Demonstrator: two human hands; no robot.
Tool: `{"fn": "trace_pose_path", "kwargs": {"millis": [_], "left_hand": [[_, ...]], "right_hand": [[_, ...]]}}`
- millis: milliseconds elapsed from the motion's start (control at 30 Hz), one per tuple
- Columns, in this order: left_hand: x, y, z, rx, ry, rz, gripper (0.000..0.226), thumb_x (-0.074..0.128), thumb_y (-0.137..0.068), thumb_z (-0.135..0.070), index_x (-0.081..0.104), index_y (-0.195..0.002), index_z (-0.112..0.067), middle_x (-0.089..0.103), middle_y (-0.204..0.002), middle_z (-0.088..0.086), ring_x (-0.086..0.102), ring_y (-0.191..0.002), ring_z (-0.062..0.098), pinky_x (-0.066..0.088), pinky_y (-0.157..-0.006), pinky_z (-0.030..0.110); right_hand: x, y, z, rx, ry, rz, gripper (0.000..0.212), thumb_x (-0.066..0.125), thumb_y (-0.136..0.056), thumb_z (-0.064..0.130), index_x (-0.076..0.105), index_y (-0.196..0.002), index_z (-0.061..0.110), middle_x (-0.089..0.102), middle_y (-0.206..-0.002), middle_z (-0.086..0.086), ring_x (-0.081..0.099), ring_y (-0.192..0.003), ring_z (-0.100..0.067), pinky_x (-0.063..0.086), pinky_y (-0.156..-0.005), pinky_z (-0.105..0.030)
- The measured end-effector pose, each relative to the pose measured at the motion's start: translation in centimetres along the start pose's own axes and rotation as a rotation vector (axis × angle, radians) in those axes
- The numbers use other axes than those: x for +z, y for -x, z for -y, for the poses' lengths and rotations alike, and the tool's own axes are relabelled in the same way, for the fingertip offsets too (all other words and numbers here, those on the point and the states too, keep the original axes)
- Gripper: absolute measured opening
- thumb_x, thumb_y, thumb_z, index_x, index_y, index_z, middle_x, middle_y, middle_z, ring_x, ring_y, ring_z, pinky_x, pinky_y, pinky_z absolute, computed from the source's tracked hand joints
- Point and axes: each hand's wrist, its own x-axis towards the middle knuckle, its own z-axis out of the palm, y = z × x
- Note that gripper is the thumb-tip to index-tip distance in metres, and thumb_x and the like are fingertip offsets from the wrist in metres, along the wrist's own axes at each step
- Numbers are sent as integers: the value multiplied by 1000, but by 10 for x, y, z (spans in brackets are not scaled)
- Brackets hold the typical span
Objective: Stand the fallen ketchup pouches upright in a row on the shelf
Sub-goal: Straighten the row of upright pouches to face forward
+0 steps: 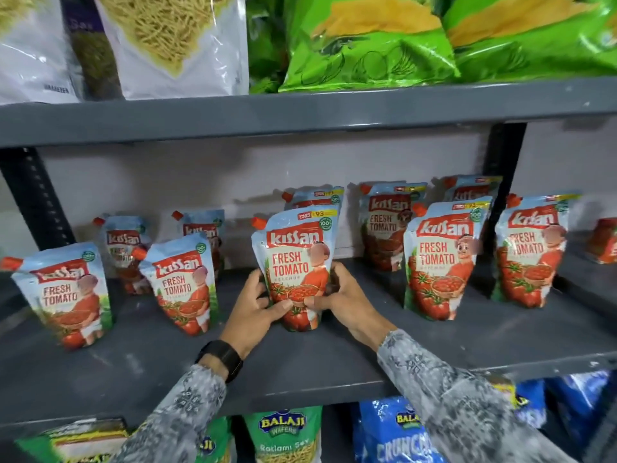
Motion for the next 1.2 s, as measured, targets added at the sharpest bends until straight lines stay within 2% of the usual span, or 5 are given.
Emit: {"fn": "trace_pose_path", "kwargs": {"millis": [667, 800, 900, 1067, 1200], "left_hand": [[65, 18, 2, -8, -36, 12, 63, 73, -88, -12, 45, -140, -34, 64, -128, 0, 64, -116, 15, 55, -93, 29], [42, 30, 11, -11, -128, 28, 65, 75, -87, -23, 47, -146, -29, 63, -130, -1, 65, -115, 13, 55, -95, 29], [8, 44, 16, 6, -188, 48, 62, 74, -87, -27, 49, -144, -30, 63, -129, -6, 66, -114, 10, 55, -92, 24], [-75, 64, 15, 41, -189, -31, 50, 75, -87, -19, 59, -133, -27, 67, -117, -5, 70, -101, 7, 57, -84, 22], [-150, 71, 5, 46, -264, -301, 32, 75, -85, -18, 60, -113, -23, 66, -97, 0, 66, -85, 14, 55, -77, 29]], "right_hand": [[-60, 42, -20, -89, 119, -240, 73, 89, -73, 12, 55, -136, 24, 70, -119, 4, 65, -111, -12, 54, -96, -33], [-60, 60, -24, -72, 57, -453, 43, 90, -72, 20, 64, -106, 22, 65, -95, -2, 66, -87, -21, 55, -78, -38], [-40, 72, -20, -78, 32, -387, 16, 81, -83, 6, 67, -86, 13, 71, -81, -11, 66, -77, -22, 53, -64, -34], [50, 71, -17, -11, 41, -173, 18, 75, -84, -8, 66, -84, 8, 63, -67, -7, 60, -55, -14, 56, -50, -25], [135, 45, -20, -13, 51, -30, 29, 77, -82, -8, 65, -100, 11, 63, -86, -11, 63, -72, -19, 59, -65, -34]]}}
